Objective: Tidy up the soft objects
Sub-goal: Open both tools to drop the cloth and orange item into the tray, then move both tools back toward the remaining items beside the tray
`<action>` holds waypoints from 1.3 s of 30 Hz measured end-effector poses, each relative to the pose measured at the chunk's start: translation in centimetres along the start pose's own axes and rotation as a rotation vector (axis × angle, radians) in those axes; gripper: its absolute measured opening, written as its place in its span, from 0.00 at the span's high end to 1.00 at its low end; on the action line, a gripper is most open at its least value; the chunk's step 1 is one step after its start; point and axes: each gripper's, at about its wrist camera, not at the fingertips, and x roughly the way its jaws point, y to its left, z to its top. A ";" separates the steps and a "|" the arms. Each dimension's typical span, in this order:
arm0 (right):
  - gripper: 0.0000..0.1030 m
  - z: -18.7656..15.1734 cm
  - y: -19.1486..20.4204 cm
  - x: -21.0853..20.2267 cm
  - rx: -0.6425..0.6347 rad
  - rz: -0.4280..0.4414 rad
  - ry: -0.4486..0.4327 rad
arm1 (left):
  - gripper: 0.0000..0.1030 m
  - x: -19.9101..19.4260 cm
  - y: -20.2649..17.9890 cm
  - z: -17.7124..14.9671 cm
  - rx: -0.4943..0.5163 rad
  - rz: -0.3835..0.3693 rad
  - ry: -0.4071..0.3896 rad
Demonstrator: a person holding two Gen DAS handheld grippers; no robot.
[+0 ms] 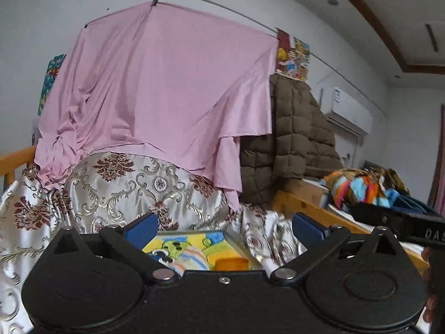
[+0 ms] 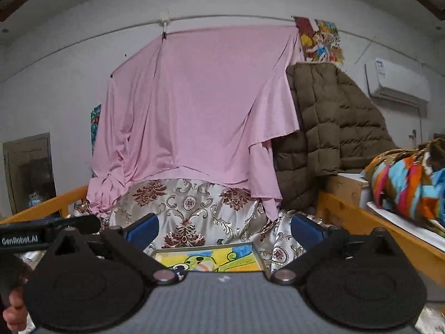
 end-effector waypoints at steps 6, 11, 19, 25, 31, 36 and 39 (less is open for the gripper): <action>0.00 -3.7 2.9 -5.0 -0.001 0.019 0.007 | 0.01 -5.1 1.0 -3.7 0.044 -0.013 0.037; 0.00 -8.0 4.6 -7.4 -0.017 -0.020 0.021 | 0.01 -7.0 2.9 -6.5 0.046 0.005 0.091; 0.00 -14.1 5.0 -7.6 0.095 -0.114 0.138 | 0.01 -7.0 5.9 -11.2 0.087 0.023 0.224; 0.00 -17.8 5.2 -6.8 0.092 -0.146 0.254 | 0.01 -6.3 6.9 -14.0 0.129 0.040 0.303; 0.00 -19.5 5.7 -5.5 0.064 -0.152 0.342 | 0.01 -5.0 6.9 -15.7 0.173 0.071 0.381; 0.00 -20.6 5.7 -4.4 0.059 -0.135 0.403 | 0.01 -4.3 6.8 -16.4 0.191 0.088 0.418; 0.00 -21.1 6.0 -4.0 0.048 -0.120 0.427 | 0.01 -4.0 6.7 -16.6 0.209 0.092 0.427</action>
